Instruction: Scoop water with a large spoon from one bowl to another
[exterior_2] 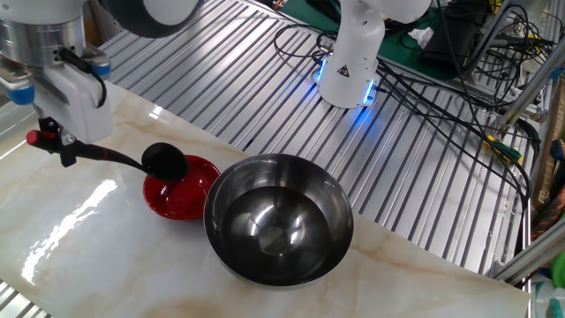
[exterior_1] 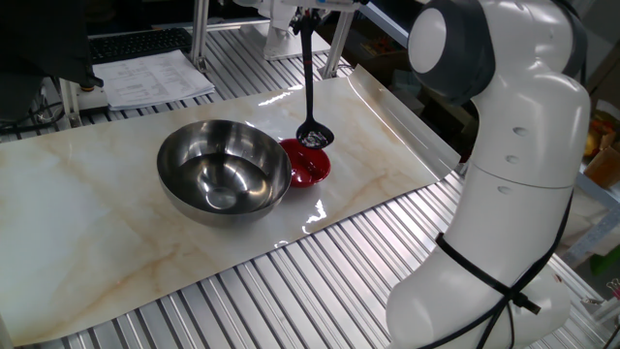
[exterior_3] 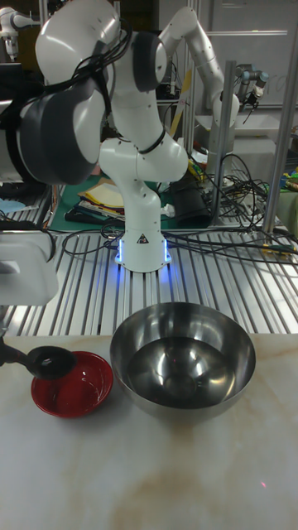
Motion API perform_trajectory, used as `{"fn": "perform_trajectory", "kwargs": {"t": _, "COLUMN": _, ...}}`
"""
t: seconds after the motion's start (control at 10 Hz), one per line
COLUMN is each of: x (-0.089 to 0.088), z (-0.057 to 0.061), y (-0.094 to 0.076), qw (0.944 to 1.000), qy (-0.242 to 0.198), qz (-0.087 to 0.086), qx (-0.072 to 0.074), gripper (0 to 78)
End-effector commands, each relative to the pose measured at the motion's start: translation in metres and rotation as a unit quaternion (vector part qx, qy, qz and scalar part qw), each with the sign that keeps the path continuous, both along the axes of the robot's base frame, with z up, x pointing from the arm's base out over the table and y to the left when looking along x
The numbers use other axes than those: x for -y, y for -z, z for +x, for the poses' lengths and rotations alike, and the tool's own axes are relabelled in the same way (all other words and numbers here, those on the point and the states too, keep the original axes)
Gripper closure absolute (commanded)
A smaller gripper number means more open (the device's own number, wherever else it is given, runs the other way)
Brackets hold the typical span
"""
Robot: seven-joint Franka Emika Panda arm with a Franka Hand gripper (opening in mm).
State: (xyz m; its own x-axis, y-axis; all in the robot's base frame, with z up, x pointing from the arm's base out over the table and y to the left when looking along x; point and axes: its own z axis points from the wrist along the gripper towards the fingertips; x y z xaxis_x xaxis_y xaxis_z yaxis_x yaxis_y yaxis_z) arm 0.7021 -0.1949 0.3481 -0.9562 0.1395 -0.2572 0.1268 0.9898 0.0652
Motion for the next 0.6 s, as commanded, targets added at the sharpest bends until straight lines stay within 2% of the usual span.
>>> {"fn": "perform_trajectory", "kwargs": {"t": 0.1, "x": -0.001, "z": -0.001, "y": 0.001, "qw": 1.0000, "qy": 0.002, "qz": -0.004, "qx": 0.007, "gripper": 76.5}}
{"fn": "perform_trajectory", "kwargs": {"t": 0.6, "x": -0.003, "z": -0.001, "y": 0.013, "qw": 0.9998, "qy": 0.003, "qz": -0.011, "qx": 0.017, "gripper": 76.5}}
